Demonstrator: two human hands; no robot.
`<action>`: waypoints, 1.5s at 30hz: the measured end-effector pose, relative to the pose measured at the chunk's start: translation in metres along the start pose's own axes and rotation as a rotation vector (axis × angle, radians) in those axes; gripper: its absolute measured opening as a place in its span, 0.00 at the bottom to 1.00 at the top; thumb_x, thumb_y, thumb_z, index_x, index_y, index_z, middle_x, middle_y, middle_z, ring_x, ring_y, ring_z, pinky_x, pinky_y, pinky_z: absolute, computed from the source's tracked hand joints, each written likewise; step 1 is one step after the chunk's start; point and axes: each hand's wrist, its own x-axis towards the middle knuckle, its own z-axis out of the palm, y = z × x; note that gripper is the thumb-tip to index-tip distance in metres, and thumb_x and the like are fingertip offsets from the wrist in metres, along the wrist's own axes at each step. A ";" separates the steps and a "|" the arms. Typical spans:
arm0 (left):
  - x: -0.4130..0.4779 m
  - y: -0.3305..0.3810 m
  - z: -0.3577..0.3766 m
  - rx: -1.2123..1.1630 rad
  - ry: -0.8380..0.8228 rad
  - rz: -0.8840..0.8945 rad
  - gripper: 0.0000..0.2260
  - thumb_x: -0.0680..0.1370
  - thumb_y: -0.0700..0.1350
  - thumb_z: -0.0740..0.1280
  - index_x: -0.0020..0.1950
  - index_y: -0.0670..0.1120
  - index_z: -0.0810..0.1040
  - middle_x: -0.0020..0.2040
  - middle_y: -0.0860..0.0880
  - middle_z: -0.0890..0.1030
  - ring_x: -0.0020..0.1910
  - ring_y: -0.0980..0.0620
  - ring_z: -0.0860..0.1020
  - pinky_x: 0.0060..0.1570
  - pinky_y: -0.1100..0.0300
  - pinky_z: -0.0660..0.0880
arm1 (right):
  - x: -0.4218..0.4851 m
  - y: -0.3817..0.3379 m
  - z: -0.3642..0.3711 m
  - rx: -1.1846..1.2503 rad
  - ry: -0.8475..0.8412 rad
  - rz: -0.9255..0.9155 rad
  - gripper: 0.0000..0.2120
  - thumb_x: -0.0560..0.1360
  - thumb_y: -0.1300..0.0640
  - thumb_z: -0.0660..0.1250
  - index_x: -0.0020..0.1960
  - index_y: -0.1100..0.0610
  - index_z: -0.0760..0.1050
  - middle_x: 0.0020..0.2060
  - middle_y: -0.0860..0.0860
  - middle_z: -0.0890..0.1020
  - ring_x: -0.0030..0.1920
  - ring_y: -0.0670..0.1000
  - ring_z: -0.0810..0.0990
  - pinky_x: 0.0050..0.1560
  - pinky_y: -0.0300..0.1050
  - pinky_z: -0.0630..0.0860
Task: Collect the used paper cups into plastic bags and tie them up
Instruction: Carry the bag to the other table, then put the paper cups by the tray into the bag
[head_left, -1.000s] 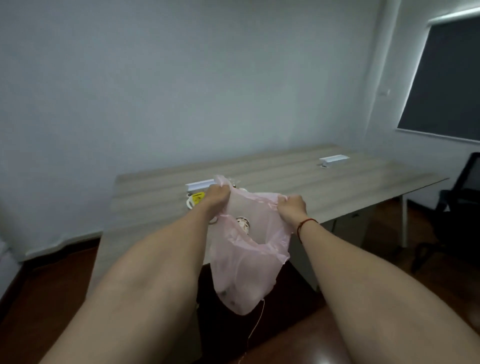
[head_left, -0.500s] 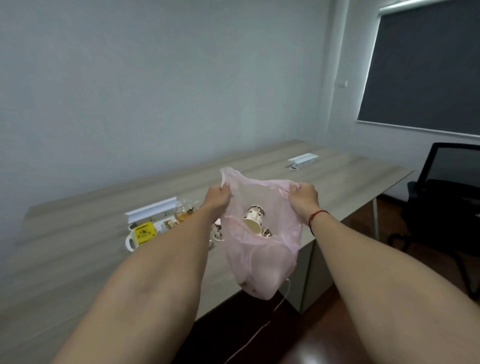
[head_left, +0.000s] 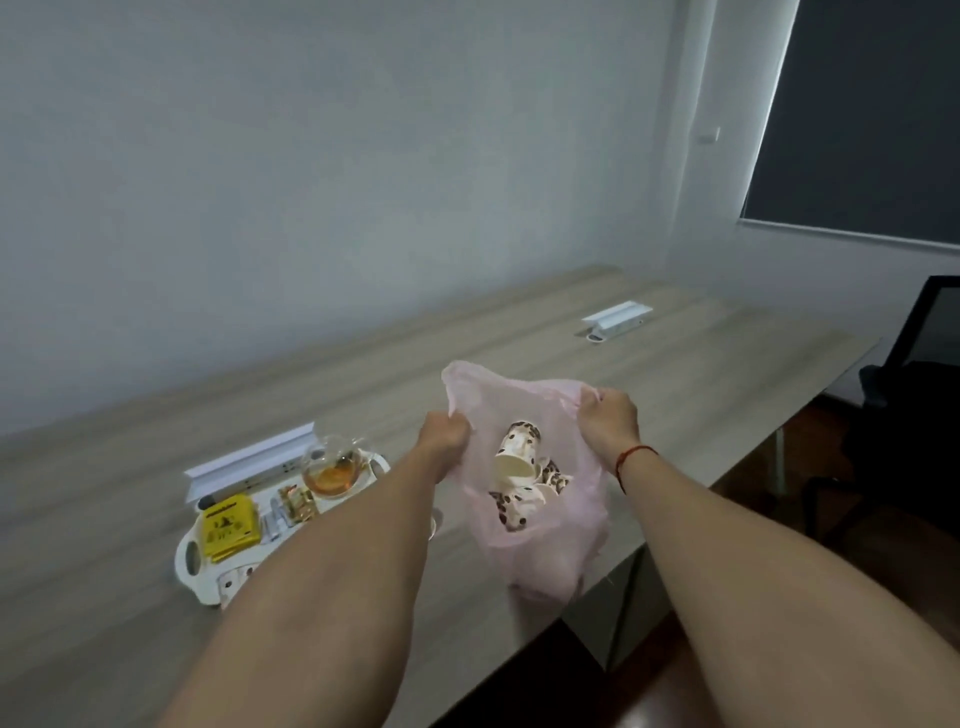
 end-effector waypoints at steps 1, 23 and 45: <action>0.004 -0.005 0.002 0.020 -0.017 -0.028 0.18 0.81 0.44 0.55 0.60 0.32 0.75 0.45 0.37 0.79 0.39 0.41 0.80 0.24 0.63 0.64 | 0.003 0.003 0.005 -0.007 0.003 0.005 0.14 0.79 0.54 0.57 0.42 0.61 0.75 0.52 0.67 0.80 0.45 0.58 0.76 0.47 0.45 0.71; 0.123 -0.130 -0.029 0.361 0.184 -0.182 0.29 0.78 0.40 0.59 0.78 0.40 0.54 0.65 0.36 0.74 0.66 0.38 0.74 0.64 0.51 0.70 | 0.053 0.031 0.058 -0.065 0.155 0.159 0.17 0.81 0.55 0.55 0.59 0.66 0.74 0.60 0.65 0.77 0.59 0.64 0.77 0.57 0.52 0.73; 0.144 -0.149 -0.041 0.637 -0.057 -0.057 0.26 0.73 0.48 0.71 0.69 0.49 0.69 0.66 0.41 0.73 0.64 0.39 0.74 0.60 0.51 0.73 | 0.054 0.041 0.078 -0.077 0.149 0.205 0.18 0.81 0.55 0.55 0.58 0.67 0.74 0.59 0.65 0.78 0.58 0.64 0.77 0.56 0.50 0.73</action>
